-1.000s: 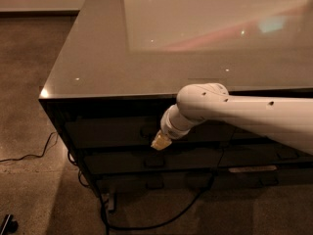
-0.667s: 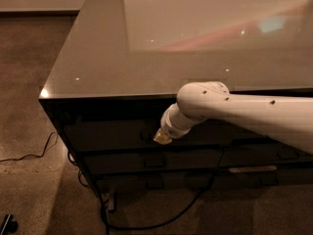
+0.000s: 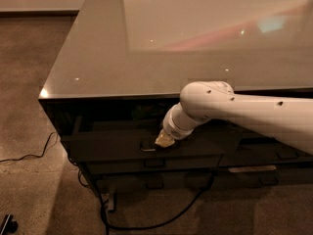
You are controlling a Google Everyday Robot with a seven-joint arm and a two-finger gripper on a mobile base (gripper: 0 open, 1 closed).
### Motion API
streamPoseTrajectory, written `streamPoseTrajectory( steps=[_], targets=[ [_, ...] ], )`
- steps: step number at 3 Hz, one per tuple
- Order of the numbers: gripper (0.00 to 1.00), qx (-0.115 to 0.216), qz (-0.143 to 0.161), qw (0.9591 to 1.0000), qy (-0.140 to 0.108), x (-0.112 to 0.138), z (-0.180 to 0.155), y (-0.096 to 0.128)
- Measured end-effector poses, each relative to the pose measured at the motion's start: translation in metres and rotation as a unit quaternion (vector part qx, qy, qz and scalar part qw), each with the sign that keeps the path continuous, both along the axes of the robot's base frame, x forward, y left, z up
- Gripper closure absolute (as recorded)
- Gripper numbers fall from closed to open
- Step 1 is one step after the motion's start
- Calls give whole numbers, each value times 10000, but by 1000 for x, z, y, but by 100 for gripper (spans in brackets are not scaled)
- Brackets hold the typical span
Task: Open top drawer
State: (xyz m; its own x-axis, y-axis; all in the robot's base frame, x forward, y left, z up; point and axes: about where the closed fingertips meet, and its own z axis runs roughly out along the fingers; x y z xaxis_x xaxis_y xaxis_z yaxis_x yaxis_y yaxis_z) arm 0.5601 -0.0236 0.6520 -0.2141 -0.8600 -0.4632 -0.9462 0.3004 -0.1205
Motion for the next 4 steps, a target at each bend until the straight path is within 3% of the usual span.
streamPoseTrajectory(
  steps=[3, 4],
  targets=[
    [100, 217, -36, 9997, -53, -16, 5, -12],
    [81, 217, -36, 9997, -53, -16, 5, -12]
  ],
)
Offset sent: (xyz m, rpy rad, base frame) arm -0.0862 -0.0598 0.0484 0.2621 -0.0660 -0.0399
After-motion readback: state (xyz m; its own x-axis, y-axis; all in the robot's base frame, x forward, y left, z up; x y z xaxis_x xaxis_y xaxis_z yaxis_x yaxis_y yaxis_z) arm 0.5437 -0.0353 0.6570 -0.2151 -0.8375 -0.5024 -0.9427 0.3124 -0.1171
